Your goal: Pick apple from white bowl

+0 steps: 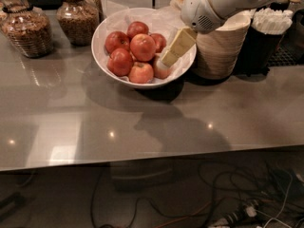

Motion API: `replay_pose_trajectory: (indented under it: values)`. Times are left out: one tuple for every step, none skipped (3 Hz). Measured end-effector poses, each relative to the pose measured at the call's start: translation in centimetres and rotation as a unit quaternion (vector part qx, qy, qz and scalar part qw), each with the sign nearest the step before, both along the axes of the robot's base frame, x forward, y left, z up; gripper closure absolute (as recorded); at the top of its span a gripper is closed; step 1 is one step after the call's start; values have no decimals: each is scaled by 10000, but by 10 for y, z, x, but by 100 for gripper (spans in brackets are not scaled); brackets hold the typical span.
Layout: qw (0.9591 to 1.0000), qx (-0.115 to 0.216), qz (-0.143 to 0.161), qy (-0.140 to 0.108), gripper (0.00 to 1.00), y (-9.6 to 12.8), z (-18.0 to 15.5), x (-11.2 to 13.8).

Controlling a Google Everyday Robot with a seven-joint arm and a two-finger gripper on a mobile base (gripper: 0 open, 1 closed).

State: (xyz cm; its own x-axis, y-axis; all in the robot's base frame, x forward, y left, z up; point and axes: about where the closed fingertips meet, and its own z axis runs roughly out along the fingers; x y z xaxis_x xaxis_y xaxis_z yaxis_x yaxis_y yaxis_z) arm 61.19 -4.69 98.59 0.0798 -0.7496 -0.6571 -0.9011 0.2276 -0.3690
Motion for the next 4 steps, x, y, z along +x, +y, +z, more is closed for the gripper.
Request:
replay_pose_trajectory:
  values:
    - [9998,132,-55,-129,0,4,-5,5]
    - [9990,325,-96,-302,0,11,-12,18]
    - [9983,445,-10,-364,9,23,-20,32]
    - [9981,518,66,-327,26,32,-29,42]
